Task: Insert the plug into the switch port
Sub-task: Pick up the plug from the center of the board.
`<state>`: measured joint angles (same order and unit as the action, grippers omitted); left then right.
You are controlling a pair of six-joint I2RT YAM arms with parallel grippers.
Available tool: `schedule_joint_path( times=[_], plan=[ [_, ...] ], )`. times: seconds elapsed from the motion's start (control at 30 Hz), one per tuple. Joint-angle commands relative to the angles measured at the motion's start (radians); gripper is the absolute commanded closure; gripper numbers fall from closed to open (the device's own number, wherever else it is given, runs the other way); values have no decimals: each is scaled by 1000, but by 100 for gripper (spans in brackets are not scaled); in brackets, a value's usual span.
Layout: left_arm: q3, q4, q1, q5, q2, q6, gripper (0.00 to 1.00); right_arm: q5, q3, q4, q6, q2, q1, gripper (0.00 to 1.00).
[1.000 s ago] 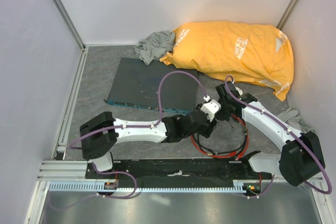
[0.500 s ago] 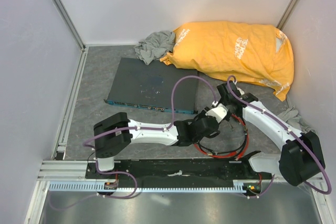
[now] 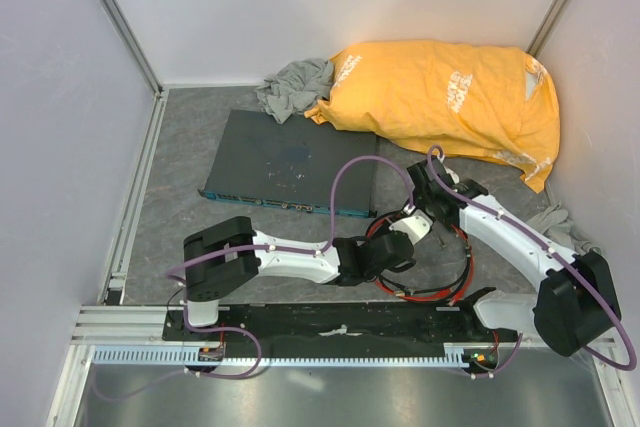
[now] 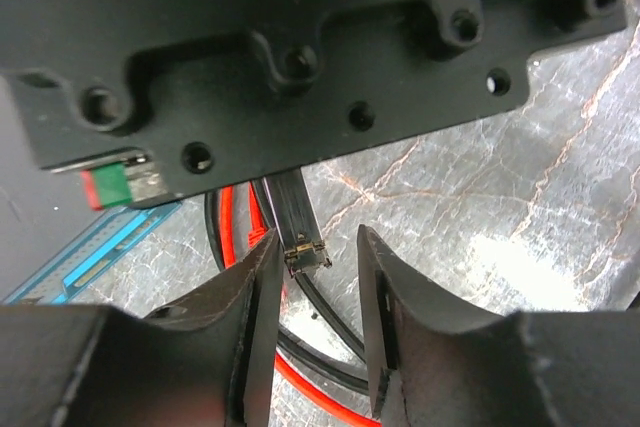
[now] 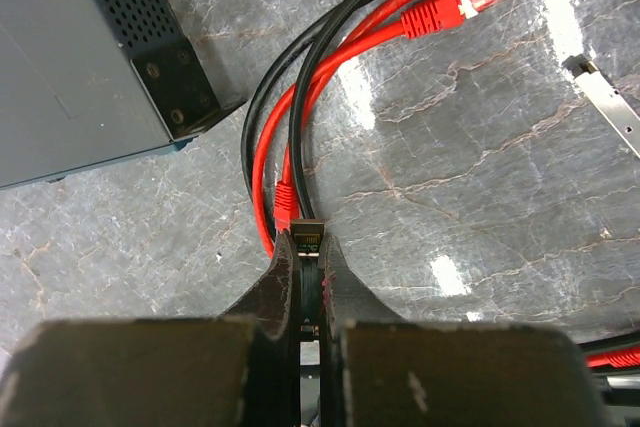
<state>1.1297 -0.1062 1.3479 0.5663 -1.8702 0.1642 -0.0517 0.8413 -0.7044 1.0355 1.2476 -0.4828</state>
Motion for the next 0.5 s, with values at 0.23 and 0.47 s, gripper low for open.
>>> schedule_joint_path(
  times=[0.23,0.47],
  plan=[
    [45,-99,-1,27,-12,-46,82,33,-5,52,31,-36,-5,100],
    [9,-113,-1,1,12,-32,99,38,-34,94,32,-63,-5,87]
  ],
)
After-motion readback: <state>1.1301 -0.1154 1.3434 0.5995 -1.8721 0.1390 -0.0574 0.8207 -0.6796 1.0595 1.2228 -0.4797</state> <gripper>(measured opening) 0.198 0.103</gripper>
